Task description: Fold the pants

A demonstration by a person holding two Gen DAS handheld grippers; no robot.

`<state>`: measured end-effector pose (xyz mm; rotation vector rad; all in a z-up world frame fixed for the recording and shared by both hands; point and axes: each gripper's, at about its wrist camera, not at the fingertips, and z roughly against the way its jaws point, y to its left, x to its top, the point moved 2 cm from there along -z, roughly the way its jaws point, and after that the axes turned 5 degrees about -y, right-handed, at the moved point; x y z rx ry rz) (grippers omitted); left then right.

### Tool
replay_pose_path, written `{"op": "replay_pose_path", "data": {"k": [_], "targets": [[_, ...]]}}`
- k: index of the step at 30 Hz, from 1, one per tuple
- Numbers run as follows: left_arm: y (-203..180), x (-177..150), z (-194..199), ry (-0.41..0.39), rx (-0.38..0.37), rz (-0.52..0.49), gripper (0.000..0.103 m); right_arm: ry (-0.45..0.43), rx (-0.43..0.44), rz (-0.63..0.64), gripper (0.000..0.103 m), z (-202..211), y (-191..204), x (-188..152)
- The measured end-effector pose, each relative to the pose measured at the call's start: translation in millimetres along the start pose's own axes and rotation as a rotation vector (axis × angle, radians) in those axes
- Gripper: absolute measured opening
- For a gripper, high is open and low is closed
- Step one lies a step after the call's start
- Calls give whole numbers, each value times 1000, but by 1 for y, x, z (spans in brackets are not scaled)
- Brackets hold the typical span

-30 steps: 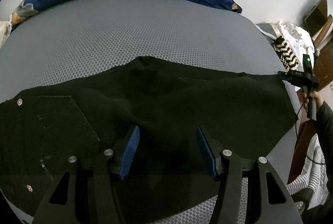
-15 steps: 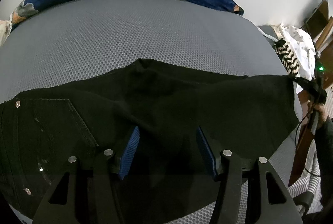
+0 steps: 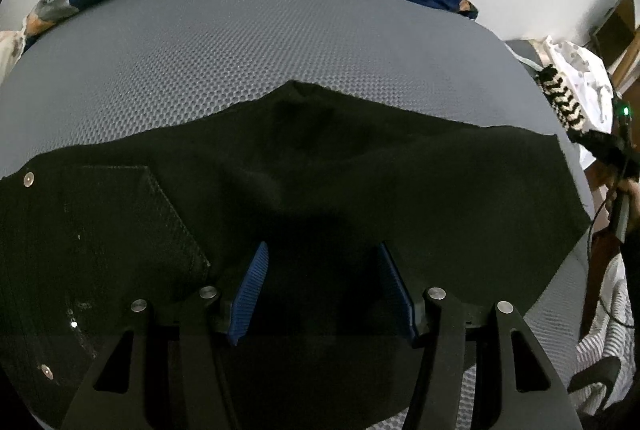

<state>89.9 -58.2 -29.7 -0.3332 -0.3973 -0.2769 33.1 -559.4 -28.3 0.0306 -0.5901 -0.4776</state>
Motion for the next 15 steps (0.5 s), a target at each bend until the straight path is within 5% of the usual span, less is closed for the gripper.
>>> {"op": "replay_pose_path", "data": {"k": [6,10,15], "targets": [[17,8,27,-61,12,29,58,134,353,224,8,5,139,-6],[37,4,42,-77,57,52,58,280,589,382,20,-11,252,-34],[69,-12,58,-81,91,103,58,429,756,563,21,-22,357,-79]]}}
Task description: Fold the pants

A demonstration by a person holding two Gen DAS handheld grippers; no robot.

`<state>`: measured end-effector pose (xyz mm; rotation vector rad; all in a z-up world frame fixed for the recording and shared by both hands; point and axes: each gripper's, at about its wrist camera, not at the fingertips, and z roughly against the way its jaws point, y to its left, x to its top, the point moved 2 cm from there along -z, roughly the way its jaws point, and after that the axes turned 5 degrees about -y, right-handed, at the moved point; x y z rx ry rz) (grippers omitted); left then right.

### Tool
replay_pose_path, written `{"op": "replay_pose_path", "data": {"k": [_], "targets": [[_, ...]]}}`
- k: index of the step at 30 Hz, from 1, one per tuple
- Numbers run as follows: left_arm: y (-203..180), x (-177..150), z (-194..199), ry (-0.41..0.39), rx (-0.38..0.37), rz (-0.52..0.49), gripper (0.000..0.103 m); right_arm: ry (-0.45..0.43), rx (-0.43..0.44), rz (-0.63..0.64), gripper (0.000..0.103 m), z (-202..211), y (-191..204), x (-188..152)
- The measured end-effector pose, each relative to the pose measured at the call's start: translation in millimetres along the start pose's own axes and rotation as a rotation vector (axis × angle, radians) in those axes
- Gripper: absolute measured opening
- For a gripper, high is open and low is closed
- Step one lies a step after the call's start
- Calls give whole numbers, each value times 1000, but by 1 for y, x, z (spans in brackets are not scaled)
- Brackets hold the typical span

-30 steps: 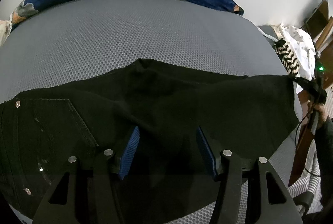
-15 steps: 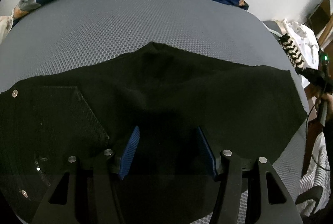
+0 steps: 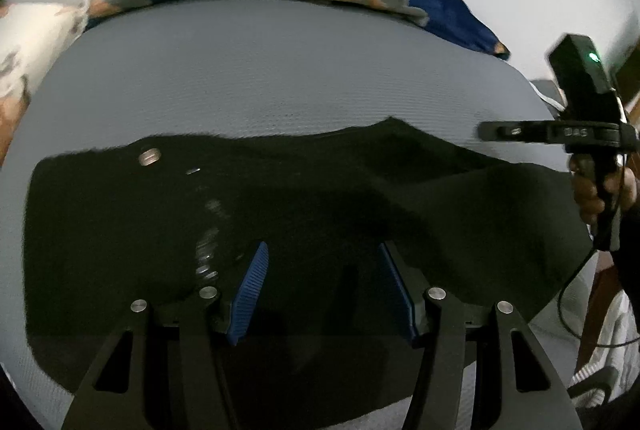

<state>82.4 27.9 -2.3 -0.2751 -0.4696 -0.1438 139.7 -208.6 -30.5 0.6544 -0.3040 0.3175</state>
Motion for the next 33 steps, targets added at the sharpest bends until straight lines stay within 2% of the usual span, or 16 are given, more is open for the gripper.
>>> {"op": "replay_pose_path", "data": {"k": [2,5,7,11,12,13,18,22,26,28,30,33], "targets": [[11,-5,4,2,7,18,58,60,32,52,21,-29,21,7],[22,-13,8,3,2,35,58,105,48,91,21,-54,33,16],[27,-17,8,1,-11,43,58,132,57,109,27,-68,34,22],[32,-21,5,8,-18,48,58,190,98,119,28,-84,45,23],[33,-22,4,9,-17,46,58,185,113,122,24,-84,47,24],[33,-22,4,11,-17,44,58,174,131,121,12,-82,50,25],[32,-26,0,9,-15,28,59,81,54,185,8,-71,73,33],[27,-30,-2,0,-13,14,60,79,-59,220,6,-93,73,34],[22,-34,-3,0,-11,6,61,48,-112,229,7,-99,72,38],[21,-33,-3,7,-7,9,62,50,-115,220,16,-95,77,39],[20,-31,-1,10,-5,12,62,0,-139,182,23,-77,77,43],[18,-23,3,-6,-7,14,62,-46,-154,141,23,-43,70,44]]}}
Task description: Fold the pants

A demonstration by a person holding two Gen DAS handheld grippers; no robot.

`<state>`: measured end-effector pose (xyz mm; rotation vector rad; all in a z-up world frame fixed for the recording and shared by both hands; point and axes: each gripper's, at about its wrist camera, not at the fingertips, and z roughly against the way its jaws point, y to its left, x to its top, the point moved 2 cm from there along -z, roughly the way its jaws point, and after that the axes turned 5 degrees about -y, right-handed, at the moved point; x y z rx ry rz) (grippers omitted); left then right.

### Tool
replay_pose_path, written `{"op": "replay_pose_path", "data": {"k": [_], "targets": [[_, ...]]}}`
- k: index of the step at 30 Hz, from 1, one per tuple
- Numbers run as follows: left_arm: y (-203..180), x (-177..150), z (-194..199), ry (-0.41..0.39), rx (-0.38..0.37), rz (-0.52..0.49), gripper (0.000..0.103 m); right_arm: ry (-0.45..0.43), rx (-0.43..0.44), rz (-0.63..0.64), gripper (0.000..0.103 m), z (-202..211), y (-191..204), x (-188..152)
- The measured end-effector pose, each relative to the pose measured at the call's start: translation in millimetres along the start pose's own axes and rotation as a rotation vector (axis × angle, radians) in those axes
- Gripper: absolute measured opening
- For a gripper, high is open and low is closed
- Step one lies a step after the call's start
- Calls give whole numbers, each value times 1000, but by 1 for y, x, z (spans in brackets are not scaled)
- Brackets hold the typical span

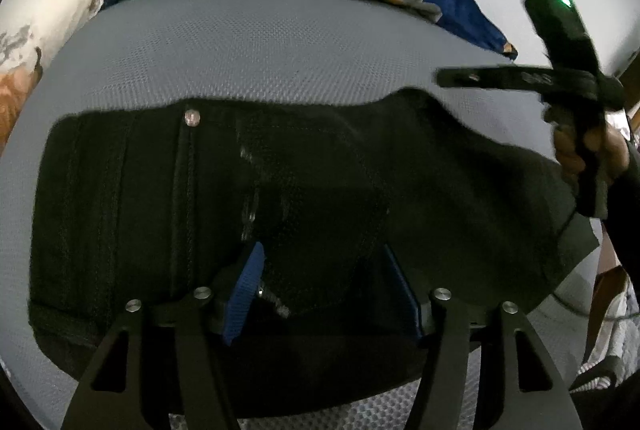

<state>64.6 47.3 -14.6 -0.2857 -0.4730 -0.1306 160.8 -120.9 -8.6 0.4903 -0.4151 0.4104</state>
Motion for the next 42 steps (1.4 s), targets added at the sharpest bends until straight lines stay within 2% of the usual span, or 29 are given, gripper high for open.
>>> {"op": "replay_pose_path", "data": {"k": [4,11,15,22,24,26,27,28,33,34,37,39,42], "targets": [[-13,16,1,-41,-18,-42,62,-17,-71,-37,24,40,-23,-15],[-64,47,-25,-42,-108,-162,62,4,-201,-134,24,84,-61,-78],[-90,59,-48,-21,-162,-211,62,-13,-215,-190,24,97,-66,-100],[-104,85,-92,-4,-160,-212,62,-23,-257,-201,24,84,-60,-109],[-104,87,-95,-35,-126,-212,62,-15,-310,-204,24,73,-62,-111],[-100,91,-110,4,-100,-198,62,-2,-381,-193,22,62,-71,-115],[-96,91,-116,13,-97,-171,62,-42,-392,-178,21,63,-73,-115],[-95,92,-116,0,-99,-164,62,-40,-403,-180,21,61,-75,-114],[-95,91,-115,-6,-97,-168,62,-27,-405,-189,21,58,-81,-109],[-95,93,-113,-3,-96,-162,62,-19,-413,-194,26,58,-80,-109],[-90,96,-99,-26,-114,-146,62,-65,-353,-214,29,66,-66,-103],[-84,96,-86,-46,-123,-128,62,-74,-325,-167,37,60,-50,-94],[-68,88,-66,-65,-80,-119,62,-65,-323,-97,37,41,-36,-86]]}}
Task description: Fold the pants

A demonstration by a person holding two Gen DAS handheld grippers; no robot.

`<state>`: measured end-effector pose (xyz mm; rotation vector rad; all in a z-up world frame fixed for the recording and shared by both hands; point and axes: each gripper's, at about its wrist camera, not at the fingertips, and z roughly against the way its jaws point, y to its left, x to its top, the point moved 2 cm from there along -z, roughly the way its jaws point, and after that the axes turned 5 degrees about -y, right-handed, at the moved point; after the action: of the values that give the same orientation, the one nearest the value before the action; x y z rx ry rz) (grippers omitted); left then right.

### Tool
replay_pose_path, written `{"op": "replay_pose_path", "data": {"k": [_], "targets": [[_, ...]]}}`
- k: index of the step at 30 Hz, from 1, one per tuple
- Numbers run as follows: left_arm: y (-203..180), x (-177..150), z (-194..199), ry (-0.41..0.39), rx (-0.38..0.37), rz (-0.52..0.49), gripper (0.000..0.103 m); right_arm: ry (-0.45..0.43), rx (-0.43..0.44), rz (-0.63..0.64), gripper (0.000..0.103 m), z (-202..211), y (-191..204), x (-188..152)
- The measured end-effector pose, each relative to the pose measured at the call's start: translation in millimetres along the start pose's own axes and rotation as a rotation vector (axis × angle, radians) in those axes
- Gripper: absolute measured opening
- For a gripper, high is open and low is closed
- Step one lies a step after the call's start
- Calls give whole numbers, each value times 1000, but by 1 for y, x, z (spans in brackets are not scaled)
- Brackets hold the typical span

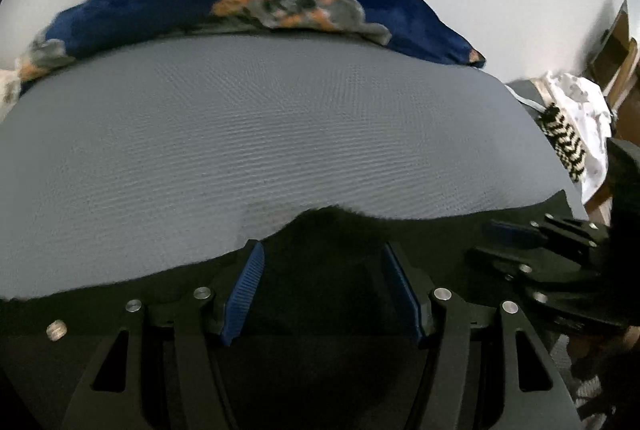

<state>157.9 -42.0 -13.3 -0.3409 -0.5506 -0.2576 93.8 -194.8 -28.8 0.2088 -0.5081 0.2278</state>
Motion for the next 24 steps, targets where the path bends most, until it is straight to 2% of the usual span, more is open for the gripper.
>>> {"op": "replay_pose_path", "data": {"k": [3,6,9,12,17,20,24], "targets": [[18,-12,13,17,54,9,62,59,-40,21,37,-26,3,-2],[41,-28,30,36,114,33,62,41,-64,24,38,-25,4,2],[62,-43,49,39,166,64,62,12,1,-4,38,-13,11,8],[78,-53,55,39,188,70,62,1,48,58,38,-6,38,11],[83,-63,51,53,164,27,62,60,135,130,38,-14,87,0],[83,-66,53,63,148,27,62,90,100,196,38,-15,103,-14],[85,-74,60,60,117,18,62,111,99,190,41,-1,96,-39]]}}
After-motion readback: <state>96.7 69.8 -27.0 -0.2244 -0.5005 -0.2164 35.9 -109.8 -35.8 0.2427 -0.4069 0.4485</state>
